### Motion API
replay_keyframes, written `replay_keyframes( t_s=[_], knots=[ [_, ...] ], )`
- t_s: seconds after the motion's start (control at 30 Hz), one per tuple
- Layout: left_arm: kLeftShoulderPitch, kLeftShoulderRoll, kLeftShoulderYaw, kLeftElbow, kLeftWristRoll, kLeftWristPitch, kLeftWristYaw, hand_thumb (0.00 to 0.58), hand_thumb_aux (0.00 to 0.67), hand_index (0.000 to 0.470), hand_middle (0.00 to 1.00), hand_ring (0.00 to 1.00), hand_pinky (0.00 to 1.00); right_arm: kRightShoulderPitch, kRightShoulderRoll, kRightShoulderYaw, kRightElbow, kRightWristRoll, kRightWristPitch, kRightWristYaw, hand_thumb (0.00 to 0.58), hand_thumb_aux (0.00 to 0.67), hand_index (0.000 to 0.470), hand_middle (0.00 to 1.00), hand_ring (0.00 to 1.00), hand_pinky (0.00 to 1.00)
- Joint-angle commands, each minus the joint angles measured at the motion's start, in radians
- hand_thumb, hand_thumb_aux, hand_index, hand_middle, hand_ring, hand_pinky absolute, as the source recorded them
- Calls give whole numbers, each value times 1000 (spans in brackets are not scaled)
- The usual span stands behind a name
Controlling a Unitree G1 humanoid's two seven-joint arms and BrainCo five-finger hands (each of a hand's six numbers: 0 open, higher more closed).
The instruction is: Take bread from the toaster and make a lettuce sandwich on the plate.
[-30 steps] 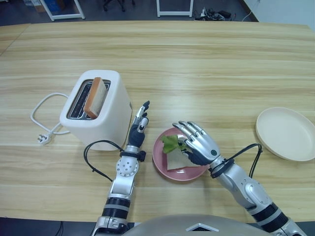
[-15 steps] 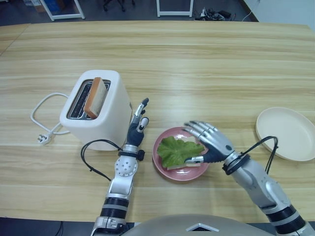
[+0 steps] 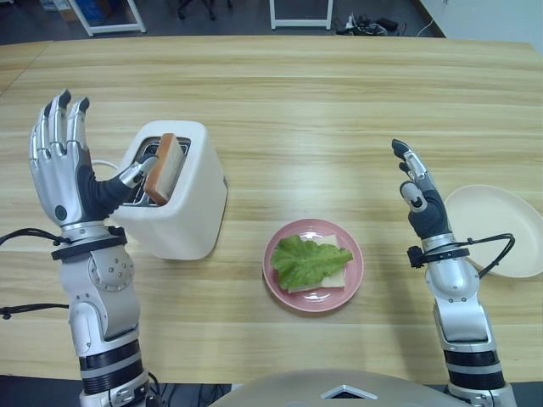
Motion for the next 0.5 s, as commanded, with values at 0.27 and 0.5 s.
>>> replay_keyframes(
  t_s=[0.27,0.5],
  knots=[
    [88,27,-151,29,-74,58,-166,523,460,323,47,47,47,-7,27,-50,22,19,1,-16,0,0,0,0,0,0],
    [47,37,-104,-4,-19,22,86,580,670,470,1000,1000,1000,-5,34,-53,34,8,-1,-21,0,0,0,0,0,0]
  ],
)
